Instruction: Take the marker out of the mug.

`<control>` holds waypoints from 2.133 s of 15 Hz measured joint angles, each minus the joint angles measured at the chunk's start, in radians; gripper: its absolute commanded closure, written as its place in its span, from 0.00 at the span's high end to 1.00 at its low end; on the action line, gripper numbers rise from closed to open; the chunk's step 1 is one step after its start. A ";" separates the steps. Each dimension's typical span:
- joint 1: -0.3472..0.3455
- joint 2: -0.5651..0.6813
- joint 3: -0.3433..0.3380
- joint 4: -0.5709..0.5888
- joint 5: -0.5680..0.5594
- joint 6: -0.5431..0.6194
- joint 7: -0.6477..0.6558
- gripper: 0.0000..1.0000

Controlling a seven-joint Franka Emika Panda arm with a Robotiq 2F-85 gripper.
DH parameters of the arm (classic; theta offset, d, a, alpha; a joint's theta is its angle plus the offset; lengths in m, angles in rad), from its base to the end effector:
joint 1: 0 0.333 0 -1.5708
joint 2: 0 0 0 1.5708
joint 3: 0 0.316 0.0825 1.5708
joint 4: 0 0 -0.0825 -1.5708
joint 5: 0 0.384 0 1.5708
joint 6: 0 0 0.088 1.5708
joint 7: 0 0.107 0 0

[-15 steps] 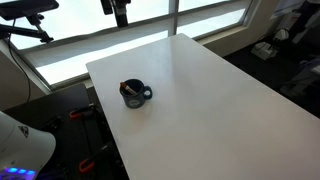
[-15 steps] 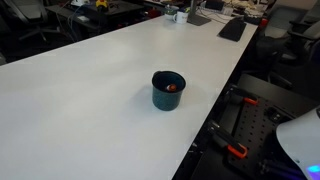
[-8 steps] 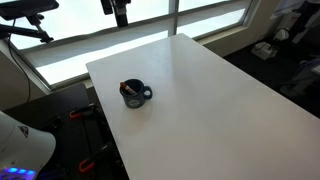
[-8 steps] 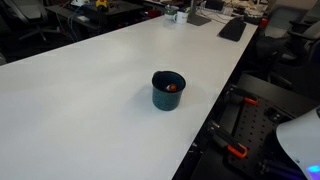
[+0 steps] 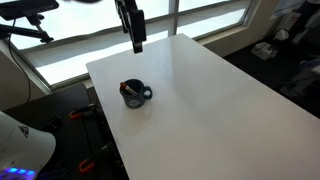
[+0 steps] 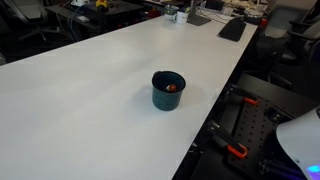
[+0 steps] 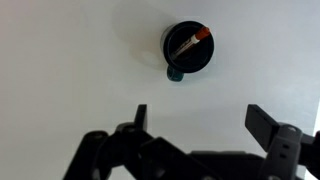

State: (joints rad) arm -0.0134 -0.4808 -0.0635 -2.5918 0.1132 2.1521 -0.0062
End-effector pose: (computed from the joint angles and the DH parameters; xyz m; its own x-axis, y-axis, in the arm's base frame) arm 0.3905 -0.0252 0.4213 0.9913 -0.1263 0.0362 -0.1209 -0.9847 -0.1257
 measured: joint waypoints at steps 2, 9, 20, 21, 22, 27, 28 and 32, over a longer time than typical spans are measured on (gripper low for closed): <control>0.009 0.056 0.003 -0.051 0.051 0.117 0.000 1.00; 0.084 0.222 0.033 -0.148 0.142 0.349 -0.002 1.00; 0.082 0.382 -0.017 -0.077 0.272 0.401 -0.146 1.00; 0.080 0.422 -0.022 -0.052 0.315 0.401 -0.186 1.00; 0.075 0.461 -0.023 -0.026 0.359 0.401 -0.225 1.00; 0.031 0.622 -0.004 0.102 0.462 0.347 -0.320 1.00; 0.029 0.633 -0.002 0.111 0.462 0.346 -0.320 1.00; 0.007 0.638 0.027 0.110 0.429 0.346 -0.316 1.00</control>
State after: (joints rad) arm -0.0066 0.1567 -0.0368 -2.4814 0.5421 2.4983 -0.3226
